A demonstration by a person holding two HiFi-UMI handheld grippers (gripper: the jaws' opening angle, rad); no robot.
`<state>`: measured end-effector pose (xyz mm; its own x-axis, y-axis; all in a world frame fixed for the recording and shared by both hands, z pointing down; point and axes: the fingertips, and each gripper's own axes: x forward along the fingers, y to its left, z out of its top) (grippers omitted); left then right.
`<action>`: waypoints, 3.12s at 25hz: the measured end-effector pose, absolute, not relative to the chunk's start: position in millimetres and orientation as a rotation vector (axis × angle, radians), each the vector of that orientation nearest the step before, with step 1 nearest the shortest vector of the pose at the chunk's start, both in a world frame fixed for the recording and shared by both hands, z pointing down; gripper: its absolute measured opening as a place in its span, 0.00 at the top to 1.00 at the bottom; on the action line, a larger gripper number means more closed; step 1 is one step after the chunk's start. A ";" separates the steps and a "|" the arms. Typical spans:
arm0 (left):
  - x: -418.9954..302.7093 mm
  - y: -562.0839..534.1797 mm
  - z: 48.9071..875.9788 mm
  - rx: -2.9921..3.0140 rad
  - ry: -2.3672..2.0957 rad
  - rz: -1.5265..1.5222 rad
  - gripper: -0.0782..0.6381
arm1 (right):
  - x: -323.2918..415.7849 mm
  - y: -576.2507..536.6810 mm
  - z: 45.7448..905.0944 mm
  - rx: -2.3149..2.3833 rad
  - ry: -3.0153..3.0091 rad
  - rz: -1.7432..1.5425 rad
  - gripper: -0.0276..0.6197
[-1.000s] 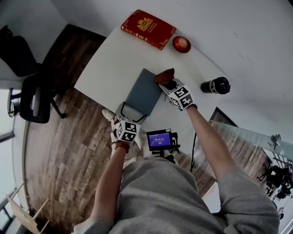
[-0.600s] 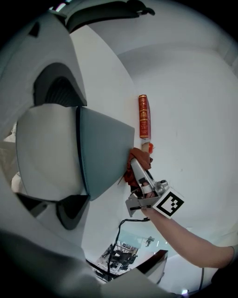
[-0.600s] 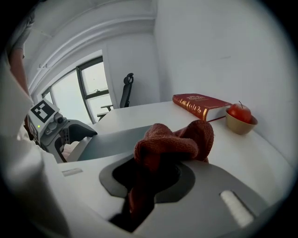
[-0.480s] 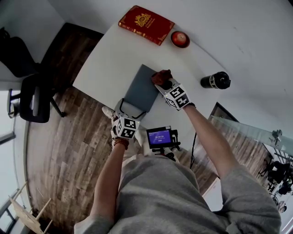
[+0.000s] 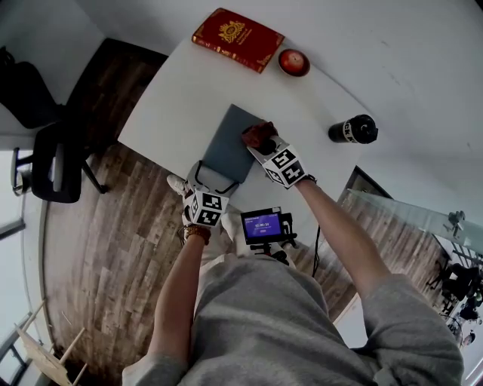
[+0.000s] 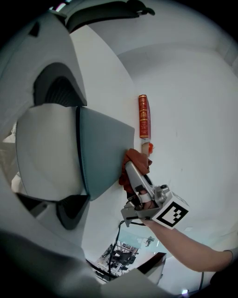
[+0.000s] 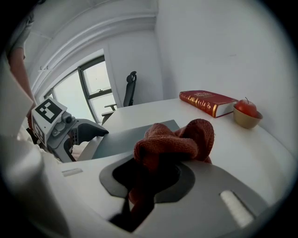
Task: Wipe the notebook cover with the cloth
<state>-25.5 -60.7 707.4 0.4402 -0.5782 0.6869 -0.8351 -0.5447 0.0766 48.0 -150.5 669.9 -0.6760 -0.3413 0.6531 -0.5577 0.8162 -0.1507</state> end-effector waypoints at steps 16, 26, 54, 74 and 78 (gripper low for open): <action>-26.6 -60.8 706.8 2.285 -1.191 0.865 0.07 | 19.4 -94.8 668.9 0.536 -2.412 0.462 0.83; -26.1 -61.2 705.0 2.285 -1.189 0.867 0.07 | 6.9 -64.4 667.3 0.451 -2.445 0.504 0.84; -25.7 -58.8 706.6 2.292 -1.189 0.859 0.07 | -8.3 -26.8 663.8 0.159 -2.446 0.882 0.84; -6.2 -55.0 588.2 2.724 -0.796 0.527 0.11 | 50.6 -101.5 557.9 1.147 -2.626 0.861 0.83; -12.8 -77.5 540.2 2.816 -0.752 0.400 0.16 | 63.7 -118.0 496.4 1.454 -2.665 0.704 0.83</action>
<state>-12.8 -77.5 540.2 0.8340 -0.4577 0.3084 -0.5114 -0.8508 0.1204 63.7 -118.0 496.4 -0.5645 -0.7921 0.2321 -0.8035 0.4629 -0.3744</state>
